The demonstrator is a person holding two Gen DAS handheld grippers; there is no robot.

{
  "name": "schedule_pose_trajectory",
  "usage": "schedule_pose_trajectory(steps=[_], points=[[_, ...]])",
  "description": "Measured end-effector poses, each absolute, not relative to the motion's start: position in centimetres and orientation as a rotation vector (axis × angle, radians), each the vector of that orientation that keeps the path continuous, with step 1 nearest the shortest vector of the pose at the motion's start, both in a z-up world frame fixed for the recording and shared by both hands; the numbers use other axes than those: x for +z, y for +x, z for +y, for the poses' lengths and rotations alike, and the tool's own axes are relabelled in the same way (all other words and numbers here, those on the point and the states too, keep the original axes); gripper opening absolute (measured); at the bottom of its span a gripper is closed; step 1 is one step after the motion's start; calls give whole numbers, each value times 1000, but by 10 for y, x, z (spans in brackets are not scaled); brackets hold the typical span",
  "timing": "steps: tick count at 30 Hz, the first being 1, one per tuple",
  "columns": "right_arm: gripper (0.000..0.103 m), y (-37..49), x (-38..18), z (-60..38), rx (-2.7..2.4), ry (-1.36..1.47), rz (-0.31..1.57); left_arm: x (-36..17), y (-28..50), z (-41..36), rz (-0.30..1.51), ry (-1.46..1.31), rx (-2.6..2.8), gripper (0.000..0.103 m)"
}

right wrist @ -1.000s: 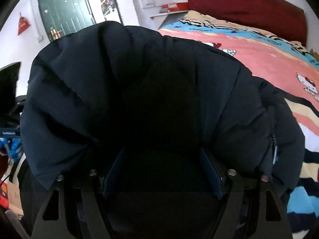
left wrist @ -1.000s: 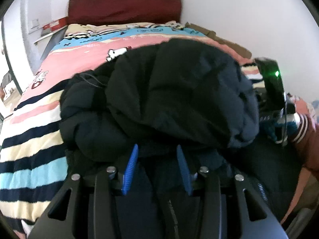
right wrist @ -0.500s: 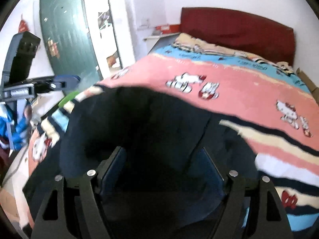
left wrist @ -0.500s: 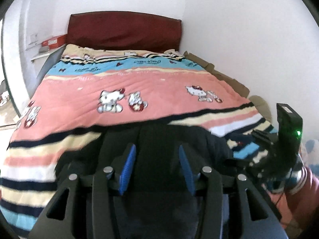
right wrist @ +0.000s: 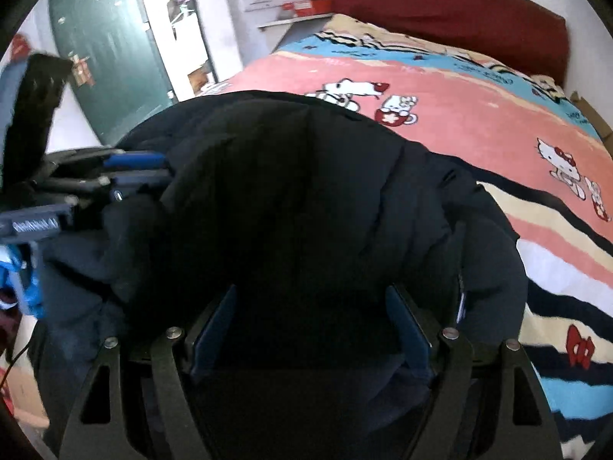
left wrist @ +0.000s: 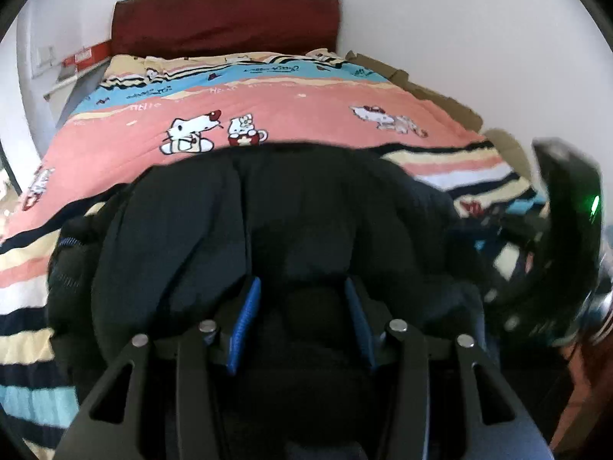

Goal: Fold large clothes

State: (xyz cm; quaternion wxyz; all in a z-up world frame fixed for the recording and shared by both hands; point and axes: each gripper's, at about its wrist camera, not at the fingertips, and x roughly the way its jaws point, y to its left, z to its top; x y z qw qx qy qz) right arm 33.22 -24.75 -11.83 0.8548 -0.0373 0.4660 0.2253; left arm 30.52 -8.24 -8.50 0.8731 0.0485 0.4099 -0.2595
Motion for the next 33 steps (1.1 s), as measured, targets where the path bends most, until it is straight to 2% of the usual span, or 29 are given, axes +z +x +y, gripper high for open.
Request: schedule_pose_trajectory(steps=[7,17,23,28,33], points=[[78,292,-125,-246,488,-128,1015,-112,265,-67,852,102,-531,44],[87,322,-170,-262,431,-10,1129,-155,299,-86,873,135,-463,46],[90,332,-185,-256,401,-22,1134,-168,310,-92,874,137,-445,46],[90,330,-178,-257,391,-28,1111,-151,301,-96,884,180,-438,45],[89,302,-130,-276,409,-30,1032,-105,285,-80,839,154,-514,45]])
